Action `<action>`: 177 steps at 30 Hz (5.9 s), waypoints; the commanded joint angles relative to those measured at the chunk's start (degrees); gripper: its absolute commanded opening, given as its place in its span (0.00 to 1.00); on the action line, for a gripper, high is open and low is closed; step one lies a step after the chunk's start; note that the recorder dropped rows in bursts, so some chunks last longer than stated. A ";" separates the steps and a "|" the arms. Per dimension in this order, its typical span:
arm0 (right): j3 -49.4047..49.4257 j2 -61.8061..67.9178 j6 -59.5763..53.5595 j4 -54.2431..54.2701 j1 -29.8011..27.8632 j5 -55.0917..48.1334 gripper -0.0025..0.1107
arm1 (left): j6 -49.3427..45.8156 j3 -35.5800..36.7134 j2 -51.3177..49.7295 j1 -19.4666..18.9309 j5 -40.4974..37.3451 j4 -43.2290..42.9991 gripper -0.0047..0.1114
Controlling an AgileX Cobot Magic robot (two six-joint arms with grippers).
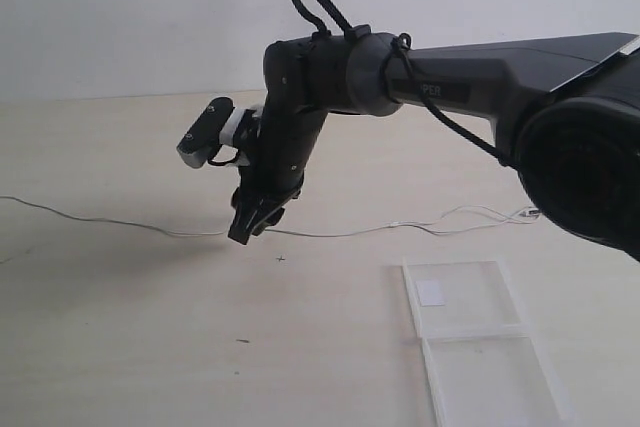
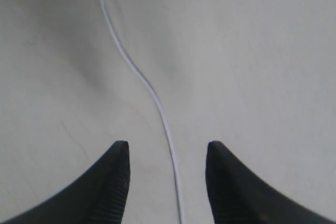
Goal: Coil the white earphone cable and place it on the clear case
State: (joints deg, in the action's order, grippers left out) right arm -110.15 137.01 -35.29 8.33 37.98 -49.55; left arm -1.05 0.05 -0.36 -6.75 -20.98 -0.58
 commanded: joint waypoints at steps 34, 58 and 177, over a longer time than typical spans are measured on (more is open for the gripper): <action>-0.53 -0.22 -5.45 -3.23 0.02 -0.06 0.43 | -0.23 -0.05 0.36 0.03 0.53 0.58 0.04; -0.53 3.92 -5.21 -3.36 0.02 -0.02 0.40 | -0.23 -0.05 0.36 0.03 0.53 0.58 0.04; -5.21 -7.36 7.69 -1.16 -2.75 0.35 0.02 | -0.23 -0.05 0.36 0.03 0.53 0.58 0.04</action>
State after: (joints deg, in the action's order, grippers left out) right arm -115.54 133.18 -30.11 5.06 35.42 -49.44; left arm -1.05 0.05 -0.36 -6.75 -20.98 -0.58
